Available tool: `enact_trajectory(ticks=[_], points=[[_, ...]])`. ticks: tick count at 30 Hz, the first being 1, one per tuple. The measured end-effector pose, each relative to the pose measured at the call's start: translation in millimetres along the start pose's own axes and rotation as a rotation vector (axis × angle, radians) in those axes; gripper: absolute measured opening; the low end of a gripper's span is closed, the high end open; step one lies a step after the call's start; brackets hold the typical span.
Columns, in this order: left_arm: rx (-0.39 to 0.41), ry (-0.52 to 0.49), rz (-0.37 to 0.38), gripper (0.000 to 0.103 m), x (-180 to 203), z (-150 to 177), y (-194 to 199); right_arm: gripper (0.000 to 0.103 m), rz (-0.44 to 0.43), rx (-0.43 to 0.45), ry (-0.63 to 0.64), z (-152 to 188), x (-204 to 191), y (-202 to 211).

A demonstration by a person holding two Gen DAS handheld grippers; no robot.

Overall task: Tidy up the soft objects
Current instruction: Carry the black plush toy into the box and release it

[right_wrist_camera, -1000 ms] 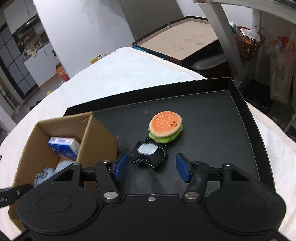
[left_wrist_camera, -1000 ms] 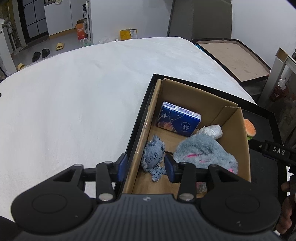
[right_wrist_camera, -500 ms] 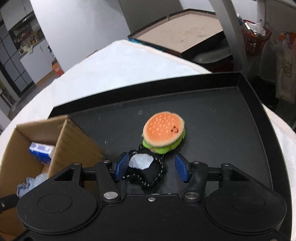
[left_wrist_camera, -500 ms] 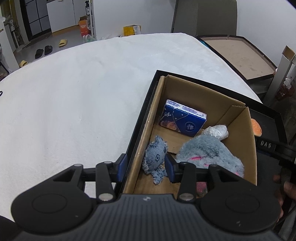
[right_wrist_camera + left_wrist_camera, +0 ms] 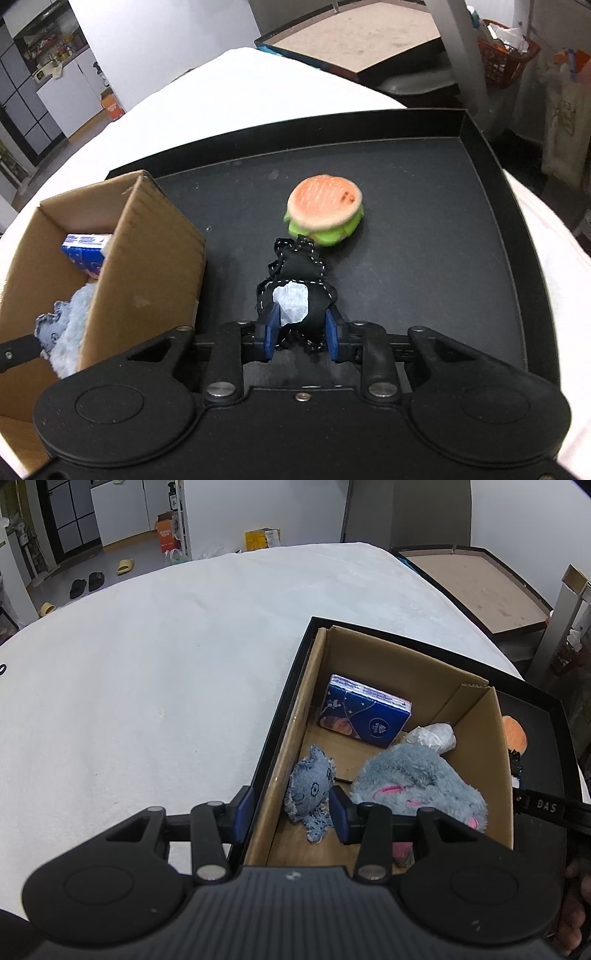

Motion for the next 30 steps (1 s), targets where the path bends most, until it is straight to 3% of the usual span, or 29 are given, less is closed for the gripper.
enact_trajectory(ticks=[17,30], points=[[-0.002,0.003,0.035,0.043,-6,6,9,0.026,0.041,0.095,-0.002,-12,-5,57],[-0.017,0.034,0.088,0.043,-14,8,14,0.026,0.067,0.147,0.048,-25,-33,96]])
Point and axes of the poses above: each gripper's, at about its wrist camera, not at the fingertips, and y roughly against the way its jaws point, x to its right, z to its underside, the point moved 7 cm from there along -y, roughly the way its jaws point, and after that the axes turned 2 degrees about z, right-handed, at the moved point
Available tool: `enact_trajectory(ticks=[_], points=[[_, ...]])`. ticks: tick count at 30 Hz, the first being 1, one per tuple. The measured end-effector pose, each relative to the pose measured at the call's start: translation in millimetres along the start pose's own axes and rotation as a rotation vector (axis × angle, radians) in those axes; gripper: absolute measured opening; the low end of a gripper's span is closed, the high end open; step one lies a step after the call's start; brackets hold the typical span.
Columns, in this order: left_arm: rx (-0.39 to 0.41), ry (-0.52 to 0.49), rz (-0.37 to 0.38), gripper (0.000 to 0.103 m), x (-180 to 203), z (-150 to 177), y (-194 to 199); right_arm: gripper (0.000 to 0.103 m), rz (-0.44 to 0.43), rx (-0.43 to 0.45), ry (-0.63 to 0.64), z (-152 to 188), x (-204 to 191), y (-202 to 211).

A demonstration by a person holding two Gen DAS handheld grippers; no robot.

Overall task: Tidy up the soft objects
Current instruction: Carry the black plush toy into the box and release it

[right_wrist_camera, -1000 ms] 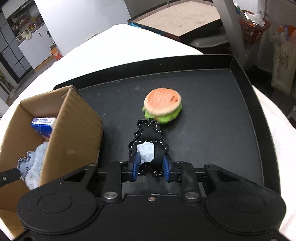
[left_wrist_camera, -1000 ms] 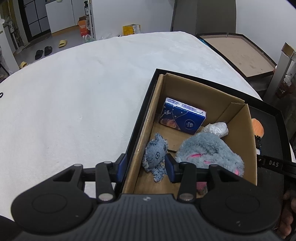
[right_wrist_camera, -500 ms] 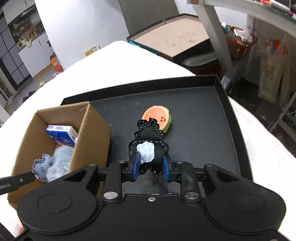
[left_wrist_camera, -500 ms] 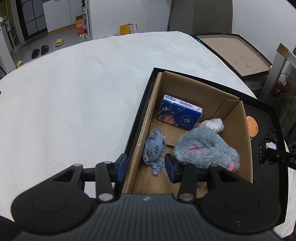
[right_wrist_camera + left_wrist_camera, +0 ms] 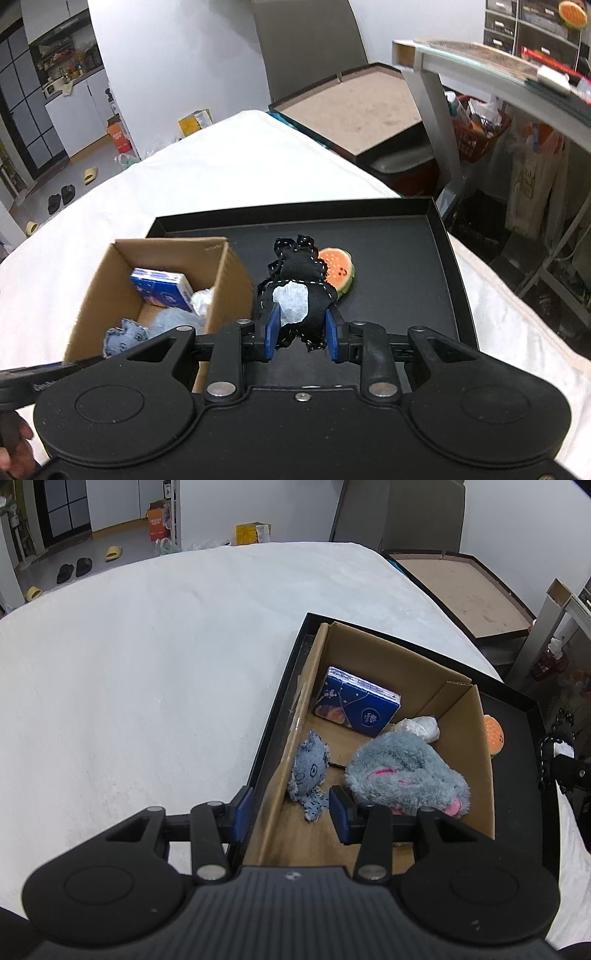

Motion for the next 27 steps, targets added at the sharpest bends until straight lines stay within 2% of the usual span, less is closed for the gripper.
enact_trajectory(ticks=[8,13,17,23,27], points=[[-0.005,0.048,0.055,0.043,-8,1,2,0.026,0.001,0.022,0.052,-8,-29,12],[-0.021,0.075,0.088,0.042,-15,3,2,0.027,-0.038,0.017,0.067,-9,-54,18],[-0.036,0.093,0.122,0.037,-18,5,0,0.027,-0.06,0.014,0.086,-8,-74,22],[-0.039,0.103,0.118,0.018,-26,7,-2,0.028,-0.07,0.003,0.119,-4,-98,22],[-0.041,0.122,0.125,0.018,-30,8,-3,0.029,-0.107,-0.026,0.136,1,-113,23]])
Point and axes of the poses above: each gripper's, at about its wrist camera, not at the fingertips, and y roughly against the way its jaws point, x to its right, z to its underside, the point moved 7 cm from there along -y, roughly the way its jaws point, and after that the axes turned 2 degrees about z, right-handed, at the moved point
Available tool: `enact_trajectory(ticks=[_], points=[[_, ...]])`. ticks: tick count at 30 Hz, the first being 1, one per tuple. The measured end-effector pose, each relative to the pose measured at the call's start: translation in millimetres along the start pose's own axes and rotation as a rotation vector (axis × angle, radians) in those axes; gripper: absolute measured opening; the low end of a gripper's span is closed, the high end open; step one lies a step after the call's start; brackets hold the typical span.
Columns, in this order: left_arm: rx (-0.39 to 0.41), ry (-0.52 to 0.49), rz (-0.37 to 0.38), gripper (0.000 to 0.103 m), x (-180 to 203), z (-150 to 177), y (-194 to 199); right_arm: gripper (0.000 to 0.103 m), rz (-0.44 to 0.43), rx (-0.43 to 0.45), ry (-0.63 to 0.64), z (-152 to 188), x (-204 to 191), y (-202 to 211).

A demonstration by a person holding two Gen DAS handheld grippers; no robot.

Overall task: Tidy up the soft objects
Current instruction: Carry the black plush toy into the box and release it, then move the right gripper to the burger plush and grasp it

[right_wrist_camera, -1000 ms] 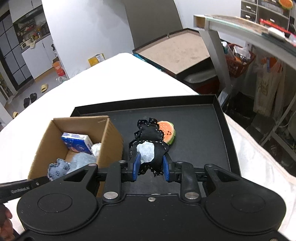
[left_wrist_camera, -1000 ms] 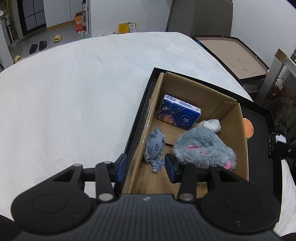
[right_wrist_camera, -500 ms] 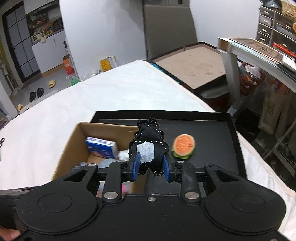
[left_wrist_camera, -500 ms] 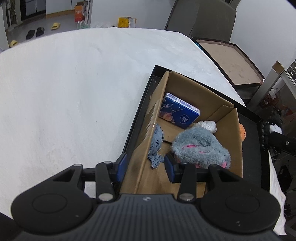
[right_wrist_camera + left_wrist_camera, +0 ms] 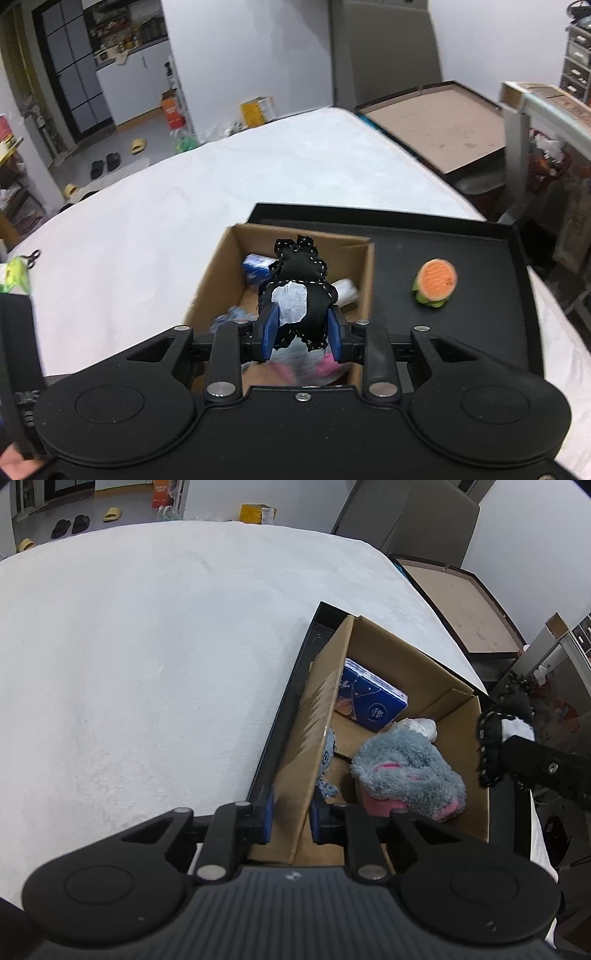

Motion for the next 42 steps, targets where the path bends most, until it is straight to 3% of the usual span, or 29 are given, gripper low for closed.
enact_trajectory(ticks=[5,10,21,29,37,42], points=[[-0.003,0.01,0.012,0.018,0,0,1,0.032,-0.025,-0.009,0.021,2,-14,5],[-0.01,0.018,0.02,0.019,-1,0,1,0.057,-0.035,0.0,0.029,3,-15,12],[0.014,0.001,-0.001,0.026,3,-2,7,0.059,0.028,0.031,-0.024,5,22,18],[0.042,-0.075,-0.026,0.033,16,-1,11,0.063,0.072,0.06,-0.052,8,51,13],[0.05,-0.08,-0.056,0.04,19,-3,9,0.08,0.104,0.091,-0.063,8,75,2],[0.056,-0.095,-0.082,0.054,23,-4,6,0.086,0.109,0.099,-0.08,10,89,-8]])
Point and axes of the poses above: each gripper's, at about its wrist camera, not at the fingertips, and y roughly against the way its jaws point, x to its right, z to its underside, the point moved 7 cm from there along -y, roughly the way its jaws point, and after that the axes turned 2 degrees about z, right-handed, at the moved point
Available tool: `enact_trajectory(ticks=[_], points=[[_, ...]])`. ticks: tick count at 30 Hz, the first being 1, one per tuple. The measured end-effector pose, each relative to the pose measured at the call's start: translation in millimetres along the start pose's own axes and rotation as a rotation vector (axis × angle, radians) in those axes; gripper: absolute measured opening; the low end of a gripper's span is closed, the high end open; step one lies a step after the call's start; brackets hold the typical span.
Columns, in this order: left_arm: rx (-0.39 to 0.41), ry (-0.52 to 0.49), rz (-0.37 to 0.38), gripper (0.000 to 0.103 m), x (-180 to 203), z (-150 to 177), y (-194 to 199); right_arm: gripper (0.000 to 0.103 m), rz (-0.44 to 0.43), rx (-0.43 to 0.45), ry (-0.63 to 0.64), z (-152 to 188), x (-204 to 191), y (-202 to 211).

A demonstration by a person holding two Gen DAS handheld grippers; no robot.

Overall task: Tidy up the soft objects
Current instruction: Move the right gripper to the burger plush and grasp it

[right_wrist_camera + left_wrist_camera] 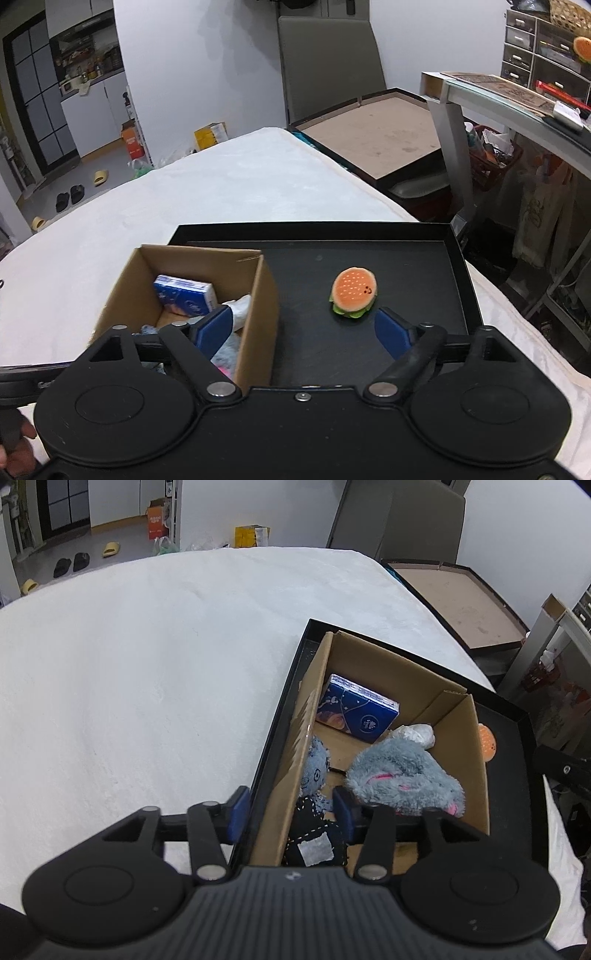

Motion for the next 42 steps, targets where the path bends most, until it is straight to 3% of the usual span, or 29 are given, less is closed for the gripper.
enact_trajectory(ticks=[12,29,37,42], points=[[0.02,-0.013,-0.072,0.065,5,-5,-6,0.093,-0.024,-0.01,-0.032,5,28,-30],[0.022,-0.042,-0.164,0.066,22,-11,-23,0.094,-0.06,-0.051,-0.087,8,60,-88],[0.012,-0.051,-0.211,0.066,26,-12,-35,0.081,-0.078,-0.063,-0.117,20,62,-116],[0.003,-0.067,-0.223,0.066,32,-12,-41,0.078,-0.078,-0.058,-0.131,25,64,-126]])
Point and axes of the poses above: each gripper's, at about its wrist camera, not at the fingertips, and y roughly against the way its jaws point, x to its right, z to its underside, the point moved 7 cm from there along -y, roughly the way its jaws point, and after that the axes turned 2 degrees about z, right-handed, at the moved point
